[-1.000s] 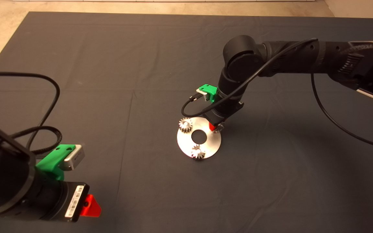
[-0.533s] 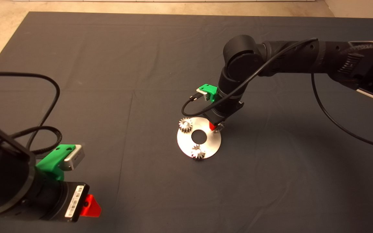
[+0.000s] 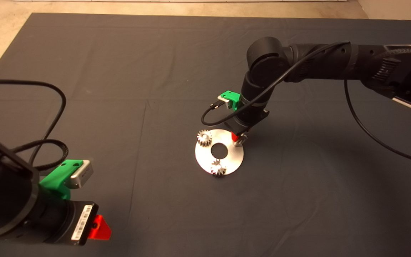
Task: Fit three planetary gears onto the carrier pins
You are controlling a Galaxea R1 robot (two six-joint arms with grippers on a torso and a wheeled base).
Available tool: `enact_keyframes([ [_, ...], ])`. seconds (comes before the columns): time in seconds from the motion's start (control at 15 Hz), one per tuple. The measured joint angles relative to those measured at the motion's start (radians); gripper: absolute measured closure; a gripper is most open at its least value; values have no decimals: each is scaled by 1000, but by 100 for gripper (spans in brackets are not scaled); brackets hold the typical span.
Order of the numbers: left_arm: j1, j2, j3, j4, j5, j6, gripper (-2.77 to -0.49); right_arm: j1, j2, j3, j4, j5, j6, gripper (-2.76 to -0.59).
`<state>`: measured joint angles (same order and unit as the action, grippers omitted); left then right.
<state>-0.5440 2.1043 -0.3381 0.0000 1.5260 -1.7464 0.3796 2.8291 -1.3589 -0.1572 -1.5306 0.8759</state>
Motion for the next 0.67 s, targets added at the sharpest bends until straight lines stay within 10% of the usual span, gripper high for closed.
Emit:
enact_keyframes([
  [0.67, 0, 4, 0, -1, 0, 0, -233, -1, 5, 0, 0, 0, -1, -108],
])
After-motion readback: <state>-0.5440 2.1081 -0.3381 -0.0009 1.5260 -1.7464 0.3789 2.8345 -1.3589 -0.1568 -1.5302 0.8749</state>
